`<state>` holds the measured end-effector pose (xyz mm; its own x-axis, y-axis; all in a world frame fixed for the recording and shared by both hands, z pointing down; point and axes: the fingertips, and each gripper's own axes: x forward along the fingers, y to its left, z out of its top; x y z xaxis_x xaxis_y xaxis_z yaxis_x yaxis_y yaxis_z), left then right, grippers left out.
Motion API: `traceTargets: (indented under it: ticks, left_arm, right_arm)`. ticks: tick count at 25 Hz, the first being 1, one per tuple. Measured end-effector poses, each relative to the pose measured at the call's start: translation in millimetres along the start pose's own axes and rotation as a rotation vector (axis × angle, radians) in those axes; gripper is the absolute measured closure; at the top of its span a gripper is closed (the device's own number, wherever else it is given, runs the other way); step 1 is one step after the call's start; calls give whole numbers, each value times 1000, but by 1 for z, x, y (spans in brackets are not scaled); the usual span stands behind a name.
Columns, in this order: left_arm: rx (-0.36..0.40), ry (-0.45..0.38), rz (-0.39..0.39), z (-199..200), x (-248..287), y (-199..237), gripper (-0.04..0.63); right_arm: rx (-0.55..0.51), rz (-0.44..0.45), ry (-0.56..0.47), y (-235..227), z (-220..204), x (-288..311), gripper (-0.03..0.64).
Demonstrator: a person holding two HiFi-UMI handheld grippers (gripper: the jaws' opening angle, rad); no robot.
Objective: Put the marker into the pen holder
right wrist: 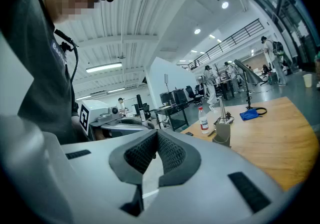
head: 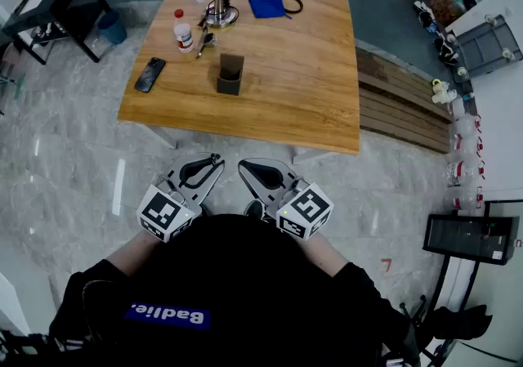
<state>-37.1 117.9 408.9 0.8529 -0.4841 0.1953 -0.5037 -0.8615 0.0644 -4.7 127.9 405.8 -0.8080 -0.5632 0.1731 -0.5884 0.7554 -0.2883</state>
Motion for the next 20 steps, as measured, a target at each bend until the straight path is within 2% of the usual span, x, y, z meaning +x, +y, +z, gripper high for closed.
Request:
traceTargets:
  ticks: [14, 20]
  left_arm:
    - [-8, 9, 24, -2, 10, -5, 548]
    - [-6, 15, 58, 1, 20, -14, 548]
  right_arm:
    - [-4, 43, 13, -7, 0, -7, 611]
    - [2, 75, 15, -15, -2, -19, 611]
